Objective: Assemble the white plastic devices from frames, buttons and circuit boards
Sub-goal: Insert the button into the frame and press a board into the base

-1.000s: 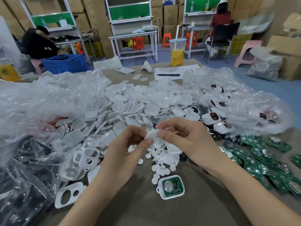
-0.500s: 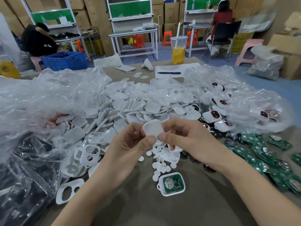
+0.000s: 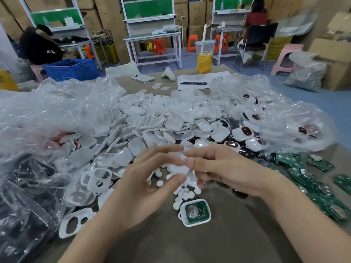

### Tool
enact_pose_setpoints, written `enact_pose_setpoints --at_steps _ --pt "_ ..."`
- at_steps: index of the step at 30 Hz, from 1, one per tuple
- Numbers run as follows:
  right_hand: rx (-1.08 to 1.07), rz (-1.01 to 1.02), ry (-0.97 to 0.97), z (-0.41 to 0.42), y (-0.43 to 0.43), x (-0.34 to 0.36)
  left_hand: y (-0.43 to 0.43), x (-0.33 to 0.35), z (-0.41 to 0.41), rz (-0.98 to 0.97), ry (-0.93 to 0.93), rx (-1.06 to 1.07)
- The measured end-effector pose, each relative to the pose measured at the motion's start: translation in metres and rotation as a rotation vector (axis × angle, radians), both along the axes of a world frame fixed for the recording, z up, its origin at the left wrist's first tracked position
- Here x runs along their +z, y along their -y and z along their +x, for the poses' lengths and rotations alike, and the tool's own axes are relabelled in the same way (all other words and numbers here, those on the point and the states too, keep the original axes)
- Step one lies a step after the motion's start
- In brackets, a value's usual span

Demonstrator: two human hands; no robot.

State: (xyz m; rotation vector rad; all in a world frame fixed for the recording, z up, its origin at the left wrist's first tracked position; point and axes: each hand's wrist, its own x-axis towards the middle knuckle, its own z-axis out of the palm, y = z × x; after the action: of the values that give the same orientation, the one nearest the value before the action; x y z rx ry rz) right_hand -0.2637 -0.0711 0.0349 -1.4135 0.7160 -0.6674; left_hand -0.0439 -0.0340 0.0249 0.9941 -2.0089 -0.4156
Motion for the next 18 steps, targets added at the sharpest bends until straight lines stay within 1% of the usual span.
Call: enact_pose_setpoints --at_steps 3,5,8,11,12,14,16,18 --pt "0.043 0.065 0.040 -0.003 0.000 0.002 -0.002 -0.002 0.002 -0.049 0.109 -0.007" --pt "0.055 0.089 0.024 -0.005 0.000 0.003 -0.004 -0.003 0.003 -0.067 0.153 -0.007" --pt "0.067 0.111 0.006 -0.006 0.000 0.003 -0.007 -0.004 0.006 -0.084 0.180 -0.029" --pt "0.091 0.084 -0.030 -0.006 -0.003 0.004 -0.011 -0.004 0.007 -0.052 0.176 -0.035" --pt "0.079 0.060 -0.064 -0.006 -0.004 0.003 -0.013 -0.004 0.007 -0.040 0.171 -0.024" --pt "-0.038 -0.046 -0.135 -0.006 -0.007 0.002 -0.018 -0.006 0.006 -0.017 0.150 0.013" --pt "-0.216 -0.219 -0.132 -0.010 -0.013 0.001 -0.026 -0.010 0.008 0.036 0.117 0.038" --pt "-0.344 -0.356 -0.115 -0.017 -0.023 0.000 -0.035 -0.016 0.010 0.108 0.106 0.040"
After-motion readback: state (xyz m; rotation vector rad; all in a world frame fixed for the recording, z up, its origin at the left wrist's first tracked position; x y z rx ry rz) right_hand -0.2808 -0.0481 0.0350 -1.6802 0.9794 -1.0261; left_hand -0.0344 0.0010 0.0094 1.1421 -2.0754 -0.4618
